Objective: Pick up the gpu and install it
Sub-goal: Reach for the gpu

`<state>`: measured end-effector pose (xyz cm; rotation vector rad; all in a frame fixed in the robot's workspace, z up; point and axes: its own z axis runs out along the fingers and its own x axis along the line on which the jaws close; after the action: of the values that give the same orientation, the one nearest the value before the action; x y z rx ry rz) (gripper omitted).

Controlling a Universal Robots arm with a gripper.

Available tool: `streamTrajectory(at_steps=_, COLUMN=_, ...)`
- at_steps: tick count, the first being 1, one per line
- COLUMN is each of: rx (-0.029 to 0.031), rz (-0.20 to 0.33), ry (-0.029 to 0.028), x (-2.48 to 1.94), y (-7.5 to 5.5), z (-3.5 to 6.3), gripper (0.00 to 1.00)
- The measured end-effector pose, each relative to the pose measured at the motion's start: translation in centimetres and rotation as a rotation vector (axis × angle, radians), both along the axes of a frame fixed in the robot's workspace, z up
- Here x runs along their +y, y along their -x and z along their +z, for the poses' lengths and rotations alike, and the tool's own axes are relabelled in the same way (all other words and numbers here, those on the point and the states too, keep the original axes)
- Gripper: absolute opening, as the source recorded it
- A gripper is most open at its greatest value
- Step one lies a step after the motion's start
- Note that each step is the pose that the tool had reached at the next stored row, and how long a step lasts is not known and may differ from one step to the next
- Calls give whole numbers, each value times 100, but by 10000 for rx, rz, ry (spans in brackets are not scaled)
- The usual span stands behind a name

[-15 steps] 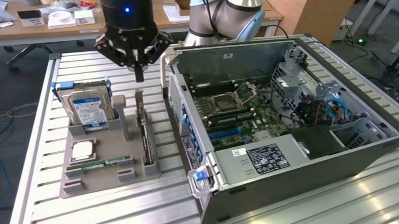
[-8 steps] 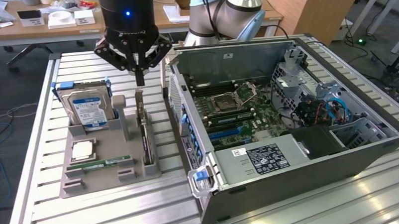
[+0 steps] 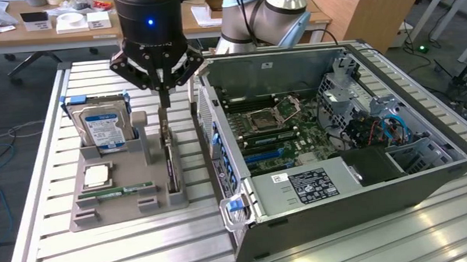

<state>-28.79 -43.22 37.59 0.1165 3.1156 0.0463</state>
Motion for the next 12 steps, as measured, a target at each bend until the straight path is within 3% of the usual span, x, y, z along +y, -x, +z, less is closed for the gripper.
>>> streamTrajectory(at_steps=12, rx=0, rz=0, ry=122, x=-200, y=9, z=-1, gripper=11)
